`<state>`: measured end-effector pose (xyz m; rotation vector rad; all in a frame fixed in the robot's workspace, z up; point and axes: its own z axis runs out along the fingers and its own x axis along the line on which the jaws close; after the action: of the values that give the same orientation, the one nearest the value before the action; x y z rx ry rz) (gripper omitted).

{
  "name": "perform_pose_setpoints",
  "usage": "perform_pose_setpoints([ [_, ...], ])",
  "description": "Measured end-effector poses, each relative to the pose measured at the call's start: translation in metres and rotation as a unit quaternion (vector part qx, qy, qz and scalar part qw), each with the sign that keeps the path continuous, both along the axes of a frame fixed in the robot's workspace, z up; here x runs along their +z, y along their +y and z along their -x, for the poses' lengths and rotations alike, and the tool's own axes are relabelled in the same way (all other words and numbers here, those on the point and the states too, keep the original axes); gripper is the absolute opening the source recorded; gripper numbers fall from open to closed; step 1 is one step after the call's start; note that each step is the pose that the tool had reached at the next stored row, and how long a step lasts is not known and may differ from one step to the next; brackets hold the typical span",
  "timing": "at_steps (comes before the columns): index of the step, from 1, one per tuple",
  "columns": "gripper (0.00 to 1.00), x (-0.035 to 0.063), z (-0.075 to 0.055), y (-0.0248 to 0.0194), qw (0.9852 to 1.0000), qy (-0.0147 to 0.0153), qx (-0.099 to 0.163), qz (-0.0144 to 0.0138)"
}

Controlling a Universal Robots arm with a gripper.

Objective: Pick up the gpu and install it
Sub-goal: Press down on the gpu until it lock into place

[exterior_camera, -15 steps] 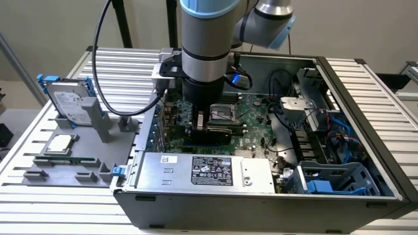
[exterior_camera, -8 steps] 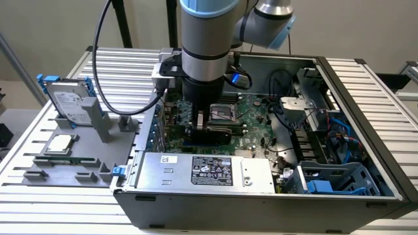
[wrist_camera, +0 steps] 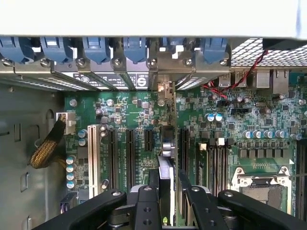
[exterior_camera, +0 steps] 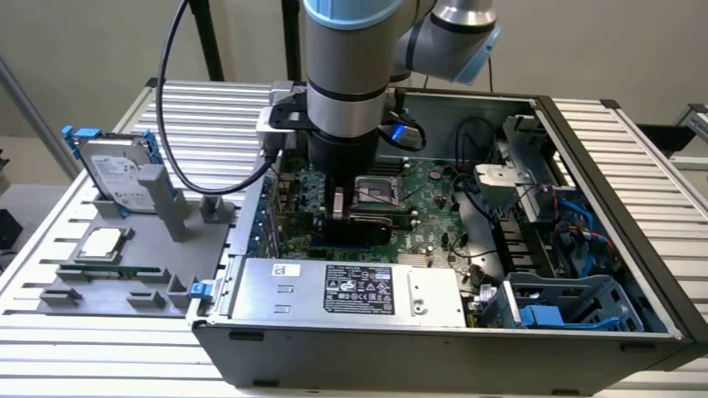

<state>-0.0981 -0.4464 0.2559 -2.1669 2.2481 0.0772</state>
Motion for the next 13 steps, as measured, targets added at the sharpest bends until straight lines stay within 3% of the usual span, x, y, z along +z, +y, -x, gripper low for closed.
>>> perform_pose_setpoints([
  [13,0.0,-0.0054,0.0004,0.0002,1.0,0.0001,0.0,0.0031],
])
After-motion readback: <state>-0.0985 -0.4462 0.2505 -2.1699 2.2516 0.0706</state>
